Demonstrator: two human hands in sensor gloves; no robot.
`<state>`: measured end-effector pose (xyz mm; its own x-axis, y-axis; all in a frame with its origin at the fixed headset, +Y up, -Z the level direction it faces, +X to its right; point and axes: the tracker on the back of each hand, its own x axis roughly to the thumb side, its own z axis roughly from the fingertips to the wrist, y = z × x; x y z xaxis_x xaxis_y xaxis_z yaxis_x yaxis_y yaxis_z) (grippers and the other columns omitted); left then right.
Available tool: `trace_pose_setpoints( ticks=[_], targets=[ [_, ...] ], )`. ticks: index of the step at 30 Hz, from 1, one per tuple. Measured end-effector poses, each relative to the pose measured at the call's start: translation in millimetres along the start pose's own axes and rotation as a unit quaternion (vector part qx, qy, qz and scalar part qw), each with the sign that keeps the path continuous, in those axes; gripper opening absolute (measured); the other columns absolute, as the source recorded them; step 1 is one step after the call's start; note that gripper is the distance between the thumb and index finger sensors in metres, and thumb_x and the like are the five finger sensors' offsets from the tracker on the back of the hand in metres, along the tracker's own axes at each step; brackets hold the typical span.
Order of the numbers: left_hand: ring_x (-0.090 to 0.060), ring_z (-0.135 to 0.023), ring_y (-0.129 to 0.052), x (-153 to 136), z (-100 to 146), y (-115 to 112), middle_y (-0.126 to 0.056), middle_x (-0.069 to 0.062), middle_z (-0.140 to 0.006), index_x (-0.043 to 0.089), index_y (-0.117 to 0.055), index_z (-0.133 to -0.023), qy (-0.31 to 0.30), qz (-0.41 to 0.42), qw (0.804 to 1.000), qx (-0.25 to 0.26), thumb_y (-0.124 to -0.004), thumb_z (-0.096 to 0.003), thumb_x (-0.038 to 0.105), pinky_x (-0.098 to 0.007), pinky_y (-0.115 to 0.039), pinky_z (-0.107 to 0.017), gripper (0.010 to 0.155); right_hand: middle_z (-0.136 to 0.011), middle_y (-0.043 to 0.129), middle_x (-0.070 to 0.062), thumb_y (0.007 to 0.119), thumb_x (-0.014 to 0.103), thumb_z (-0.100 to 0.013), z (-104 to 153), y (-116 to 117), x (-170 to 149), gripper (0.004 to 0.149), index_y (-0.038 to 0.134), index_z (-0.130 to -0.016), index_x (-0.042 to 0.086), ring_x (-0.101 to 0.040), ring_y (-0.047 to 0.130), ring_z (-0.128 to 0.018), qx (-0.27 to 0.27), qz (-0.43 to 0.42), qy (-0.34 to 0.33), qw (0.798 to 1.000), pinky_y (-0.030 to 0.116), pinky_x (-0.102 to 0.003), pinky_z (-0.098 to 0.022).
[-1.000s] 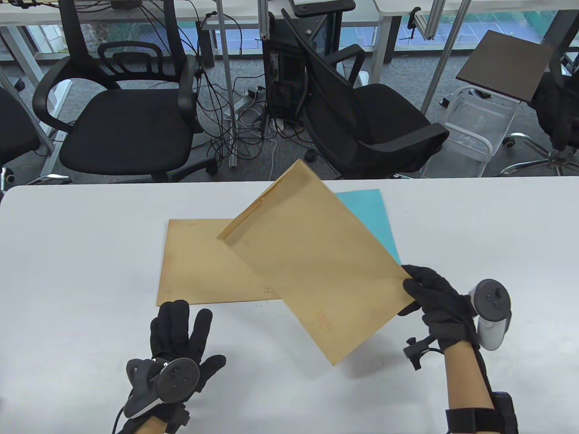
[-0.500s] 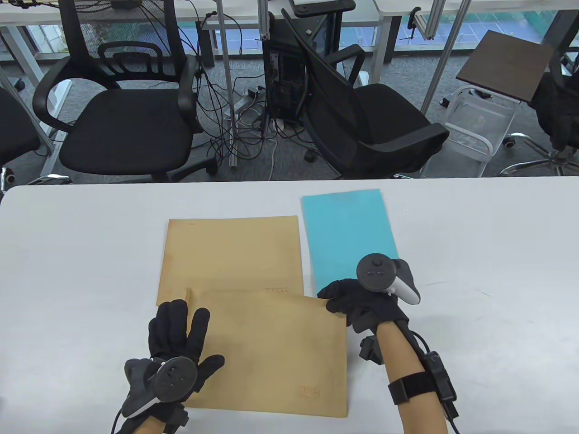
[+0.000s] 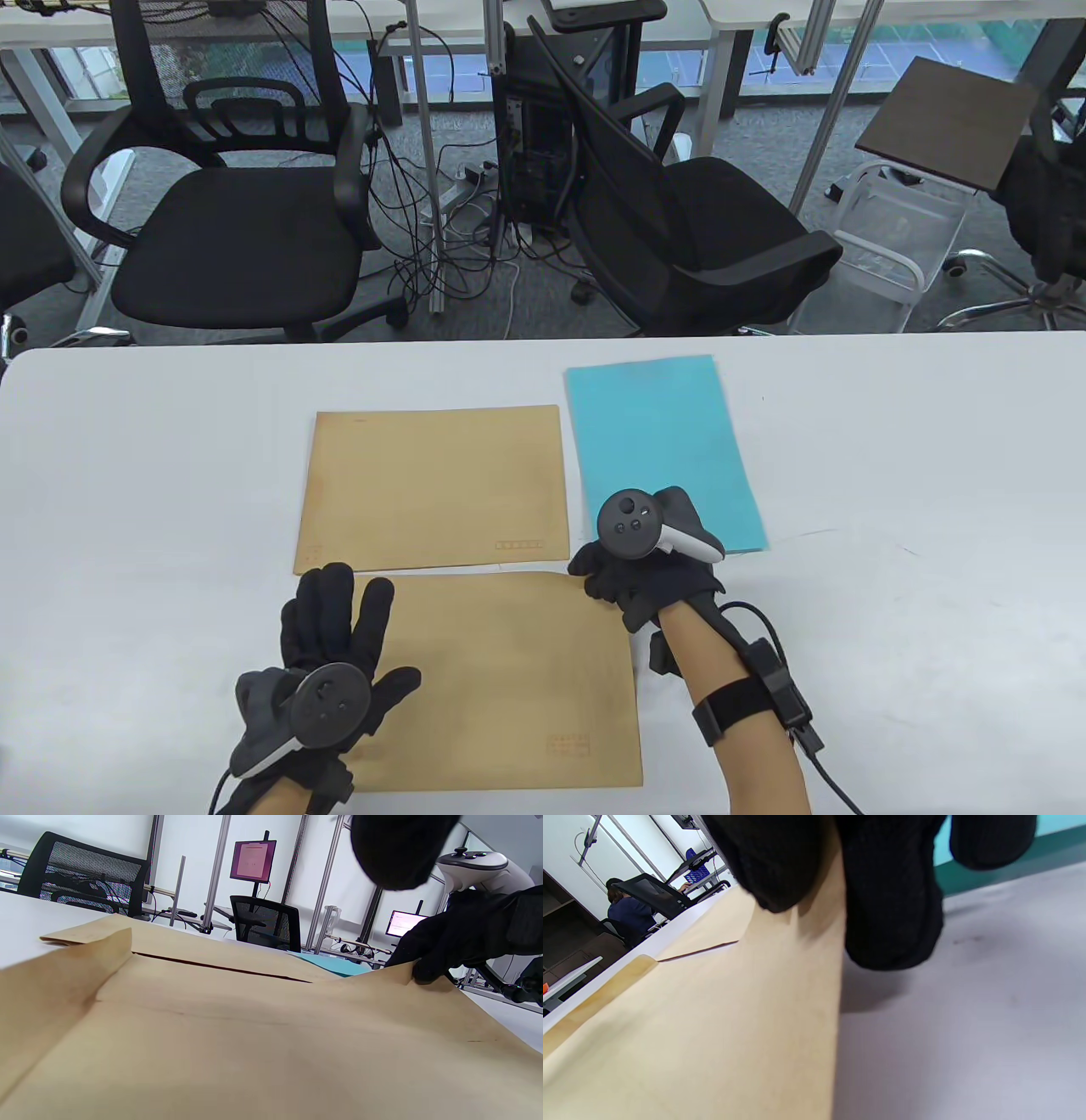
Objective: Stuff flat paper into A4 envelope
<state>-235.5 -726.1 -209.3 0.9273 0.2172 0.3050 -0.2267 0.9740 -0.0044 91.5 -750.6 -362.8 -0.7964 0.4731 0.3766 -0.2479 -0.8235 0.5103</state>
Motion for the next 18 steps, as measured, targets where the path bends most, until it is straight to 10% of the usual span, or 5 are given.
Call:
trace_pose_setpoints(
  ticks=[5, 10, 18],
  targets=[
    [-0.053, -0.105, -0.002, -0.3, -0.5, -0.5, 0.017, -0.014, -0.108, 0.034, 0.004, -0.104, 0.003, -0.002, 1.000, -0.006, -0.076, -0.0450, 0.058, -0.070, -0.020, -0.075, 0.102, -0.090, 0.082, -0.027, 0.083, 0.019, -0.050, 19.3, -20.3, -13.5, 0.062, 0.066, -0.107, 0.003, -0.047, 0.094, -0.066, -0.052, 0.001, 0.013, 0.999, 0.054, -0.075, -0.058],
    [-0.053, -0.105, -0.003, -0.5, -1.4, -0.8, 0.017, -0.014, -0.108, 0.034, 0.004, -0.104, 0.004, 0.000, 1.000, -0.009, -0.076, -0.0450, 0.058, -0.070, -0.021, -0.075, 0.102, -0.104, 0.061, -0.037, 0.082, 0.045, -0.049, 64.9, -59.2, -61.9, 0.085, 0.051, -0.112, -0.004, -0.060, 0.076, -0.082, -0.239, -0.033, 0.078, 0.967, 0.049, -0.075, -0.059],
    [-0.054, -0.105, -0.004, -0.5, -2.8, -2.8, 0.016, -0.014, -0.109, 0.034, 0.003, -0.105, 0.006, -0.002, 1.000, -0.017, -0.076, -0.0448, 0.058, -0.070, -0.021, -0.075, 0.102, -0.111, 0.027, -0.044, 0.075, 0.063, -0.049, 97.2, -61.3, -143.1, 0.112, 0.024, -0.114, -0.012, -0.071, 0.039, -0.098, -0.261, -0.037, 0.285, 0.921, 0.026, -0.085, -0.059]
  ],
)
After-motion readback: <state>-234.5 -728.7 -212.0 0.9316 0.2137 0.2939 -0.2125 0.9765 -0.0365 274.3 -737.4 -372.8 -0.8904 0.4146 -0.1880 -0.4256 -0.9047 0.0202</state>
